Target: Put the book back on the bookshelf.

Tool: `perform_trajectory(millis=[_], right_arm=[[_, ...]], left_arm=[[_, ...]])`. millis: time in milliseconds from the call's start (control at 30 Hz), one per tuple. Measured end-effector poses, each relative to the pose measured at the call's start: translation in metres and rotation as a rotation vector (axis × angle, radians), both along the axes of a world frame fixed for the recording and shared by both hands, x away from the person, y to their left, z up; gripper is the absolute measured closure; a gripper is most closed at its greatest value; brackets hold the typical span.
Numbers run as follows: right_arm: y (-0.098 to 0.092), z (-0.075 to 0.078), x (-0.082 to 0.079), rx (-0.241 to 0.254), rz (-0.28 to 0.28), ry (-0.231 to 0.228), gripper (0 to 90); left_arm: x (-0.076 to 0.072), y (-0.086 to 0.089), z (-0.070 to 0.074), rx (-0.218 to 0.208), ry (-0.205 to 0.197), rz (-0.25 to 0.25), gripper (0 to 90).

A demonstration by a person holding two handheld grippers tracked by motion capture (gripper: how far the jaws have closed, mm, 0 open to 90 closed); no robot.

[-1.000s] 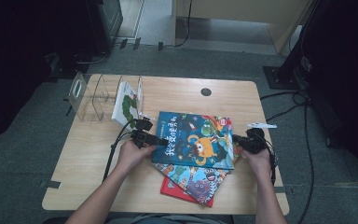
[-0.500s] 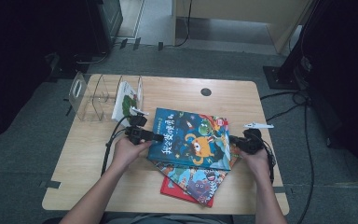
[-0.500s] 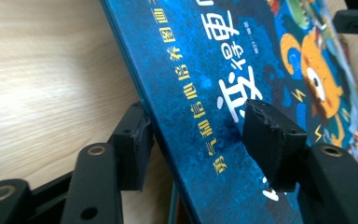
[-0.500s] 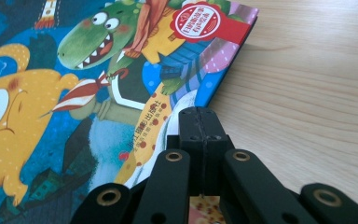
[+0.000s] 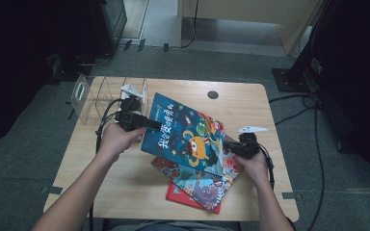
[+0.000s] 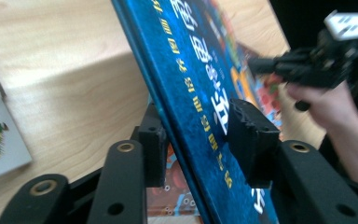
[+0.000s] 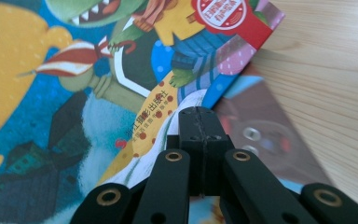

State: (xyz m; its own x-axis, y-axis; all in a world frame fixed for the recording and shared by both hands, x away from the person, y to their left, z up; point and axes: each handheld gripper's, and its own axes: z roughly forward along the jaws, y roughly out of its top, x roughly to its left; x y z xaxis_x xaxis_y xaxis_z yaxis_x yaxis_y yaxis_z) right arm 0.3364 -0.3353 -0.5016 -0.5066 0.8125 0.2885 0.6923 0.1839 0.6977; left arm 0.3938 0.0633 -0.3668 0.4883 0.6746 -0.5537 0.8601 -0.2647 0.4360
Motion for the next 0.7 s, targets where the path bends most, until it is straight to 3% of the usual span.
perform_trajectory(millis=[100, 267, 333, 433, 600, 700], right_arm=[[0.015, 0.000, 0.001, -0.010, 0.038, -0.009, 90.0], [0.039, 0.001, 0.002, -0.046, 0.089, -0.034, 90.0], [0.047, 0.001, 0.003, -0.046, 0.119, -0.045, 90.0], [0.060, 0.000, 0.004, -0.040, 0.165, -0.053, 90.0], [0.073, 0.002, 0.005, -0.071, 0.188, -0.065, 90.0], [0.079, 0.002, 0.007, -0.078, 0.201, -0.071, 90.0]], left_arm=[[0.004, -0.001, 0.018, 0.041, -0.004, -0.029, 63.1], [0.011, -0.003, 0.044, 0.068, -0.005, -0.049, 67.7], [0.014, -0.007, 0.048, 0.094, 0.023, -0.050, 67.6], [0.019, -0.013, 0.051, 0.131, 0.026, -0.074, 70.2], [0.025, -0.013, 0.058, 0.114, 0.044, -0.079, 74.9], [0.028, -0.015, 0.065, 0.140, 0.048, -0.085, 75.5]])
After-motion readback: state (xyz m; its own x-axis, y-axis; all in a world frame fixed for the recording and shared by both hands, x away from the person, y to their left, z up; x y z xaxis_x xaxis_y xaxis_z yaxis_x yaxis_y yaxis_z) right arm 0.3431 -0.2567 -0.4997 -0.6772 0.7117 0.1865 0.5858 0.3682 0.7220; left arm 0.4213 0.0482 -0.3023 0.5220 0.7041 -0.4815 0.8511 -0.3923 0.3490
